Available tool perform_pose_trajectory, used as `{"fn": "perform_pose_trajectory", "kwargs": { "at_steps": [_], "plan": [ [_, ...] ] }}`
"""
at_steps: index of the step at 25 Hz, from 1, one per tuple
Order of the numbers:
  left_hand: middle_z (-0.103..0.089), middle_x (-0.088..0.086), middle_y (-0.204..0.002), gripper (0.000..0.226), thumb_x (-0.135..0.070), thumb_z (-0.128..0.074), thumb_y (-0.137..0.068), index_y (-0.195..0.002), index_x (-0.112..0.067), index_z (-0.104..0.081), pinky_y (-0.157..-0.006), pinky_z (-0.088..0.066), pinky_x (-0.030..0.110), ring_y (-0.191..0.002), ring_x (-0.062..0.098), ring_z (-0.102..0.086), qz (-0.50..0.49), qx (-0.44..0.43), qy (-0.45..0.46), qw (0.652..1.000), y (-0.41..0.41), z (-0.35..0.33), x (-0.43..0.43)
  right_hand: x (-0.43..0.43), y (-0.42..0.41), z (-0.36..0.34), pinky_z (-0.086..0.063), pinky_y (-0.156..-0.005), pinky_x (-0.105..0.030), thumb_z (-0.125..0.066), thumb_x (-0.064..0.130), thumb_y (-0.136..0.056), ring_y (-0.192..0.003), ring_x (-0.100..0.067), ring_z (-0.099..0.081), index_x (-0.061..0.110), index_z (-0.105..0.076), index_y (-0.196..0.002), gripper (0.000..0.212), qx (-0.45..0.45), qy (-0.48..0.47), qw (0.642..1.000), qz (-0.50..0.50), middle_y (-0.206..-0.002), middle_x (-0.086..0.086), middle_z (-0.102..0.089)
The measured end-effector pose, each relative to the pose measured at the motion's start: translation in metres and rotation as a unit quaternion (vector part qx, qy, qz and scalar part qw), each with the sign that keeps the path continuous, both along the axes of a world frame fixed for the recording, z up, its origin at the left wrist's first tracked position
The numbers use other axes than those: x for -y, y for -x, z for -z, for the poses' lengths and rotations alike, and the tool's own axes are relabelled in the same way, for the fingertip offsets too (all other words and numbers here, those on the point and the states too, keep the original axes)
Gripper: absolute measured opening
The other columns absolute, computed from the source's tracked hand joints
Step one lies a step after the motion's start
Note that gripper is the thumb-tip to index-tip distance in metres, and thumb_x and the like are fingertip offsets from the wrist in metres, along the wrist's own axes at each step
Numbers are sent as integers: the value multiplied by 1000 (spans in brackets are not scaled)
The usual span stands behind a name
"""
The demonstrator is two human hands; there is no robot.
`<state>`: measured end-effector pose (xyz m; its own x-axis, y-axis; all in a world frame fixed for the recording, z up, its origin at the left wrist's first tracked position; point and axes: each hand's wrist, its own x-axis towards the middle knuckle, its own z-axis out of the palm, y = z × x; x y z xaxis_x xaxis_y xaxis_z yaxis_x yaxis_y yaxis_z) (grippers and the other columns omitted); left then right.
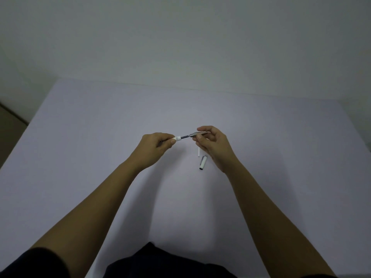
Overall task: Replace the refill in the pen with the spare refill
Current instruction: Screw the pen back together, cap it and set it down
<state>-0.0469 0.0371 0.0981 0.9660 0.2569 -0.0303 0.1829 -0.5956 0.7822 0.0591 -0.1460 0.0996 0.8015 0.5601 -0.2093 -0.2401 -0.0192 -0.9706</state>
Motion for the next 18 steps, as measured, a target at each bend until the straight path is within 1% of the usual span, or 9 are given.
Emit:
{"fn": "perform_pose_trajectory", "kwargs": {
  "at_steps": [2, 4, 5, 7, 11, 13, 15, 17, 18],
  "plan": [
    [-66, 12, -80, 21, -34, -50, -93, -88, -22, -67, -57, -37, 21, -65, 17, -51, 0, 0, -2, 1000, -1, 0, 0, 0, 0, 1, -55, -84, -29, -63, 15, -85, -93, -15, -70, 27, -66, -85, 13, 24, 26, 999, 0, -86, 3, -72],
    [-65, 6, -78, 18, -34, -52, -92, -87, -27, -67, -55, -35, 14, -62, 6, -50, 11, 3, 6, 1000, -1, -1, 1, -1, 1, 2, -53, -87, -37, -64, 17, -84, -93, -17, -70, 28, -67, -85, 11, 43, 53, 998, -6, -86, 2, -73],
    [-65, 2, -77, 17, -34, -52, -92, -89, -29, -68, -54, -36, 13, -62, 2, -49, 17, 5, 6, 1000, -1, -2, 2, -2, 3, 2, -53, -88, -36, -64, 17, -84, -92, -16, -70, 28, -67, -85, 11, 46, 57, 997, -15, -86, 1, -73],
    [-64, -2, -76, 17, -34, -52, -92, -93, -29, -69, -56, -35, 16, -62, 0, -49, 18, 10, 5, 1000, -2, -4, 4, -5, 6, 1, -54, -91, -35, -64, 16, -85, -93, -18, -70, 27, -67, -86, 12, 52, 60, 996, -29, -86, 0, -73],
    [-65, 1, -78, 19, -33, -52, -92, -94, -26, -69, -57, -36, 19, -62, 6, -50, 12, 10, 0, 1000, -4, -6, 5, -7, 9, -6, -55, -89, -33, -64, 15, -85, -92, -21, -69, 23, -68, -86, 9, 80, 80, 993, -29, -86, -5, -73],
    [-65, 4, -77, 19, -33, -52, -93, -94, -25, -69, -56, -37, 20, -62, 7, -50, 16, 14, -5, 1000, -4, -6, 4, -8, 9, -10, -56, -85, -32, -64, 16, -85, -87, -19, -70, 19, -68, -86, 6, 108, 106, 988, -29, -84, -6, -72],
    [-61, 2, -71, 19, -32, -52, -93, -97, -24, -69, -56, -35, 18, -62, 8, -49, 27, 28, -26, 999, -2, -7, 5, -8, 10, -13, -56, -81, -32, -64, 19, -86, -78, -15, -71, 16, -68, -86, 5, 145, 144, 978, -28, -78, -2, -71],
    [-55, -1, -65, 19, -29, -52, -93, -100, -23, -69, -57, -33, 15, -62, 7, -49, 47, 57, -57, 996, 2, -9, 5, -7, 10, -16, -56, -77, -34, -64, 23, -85, -71, -8, -69, 17, -68, -84, 7, 169, 171, 970, -37, -73, 1, -70],
    [-54, -1, -64, 19, -28, -53, -93, -100, -22, -69, -57, -34, 14, -61, 8, -49, 59, 69, -72, 993, 4, -11, 4, -7, 9, -16, -56, -76, -34, -65, 24, -84, -69, -6, -68, 18, -67, -83, 6, 174, 179, 967, -45, -73, 0, -70]
  ]
}}
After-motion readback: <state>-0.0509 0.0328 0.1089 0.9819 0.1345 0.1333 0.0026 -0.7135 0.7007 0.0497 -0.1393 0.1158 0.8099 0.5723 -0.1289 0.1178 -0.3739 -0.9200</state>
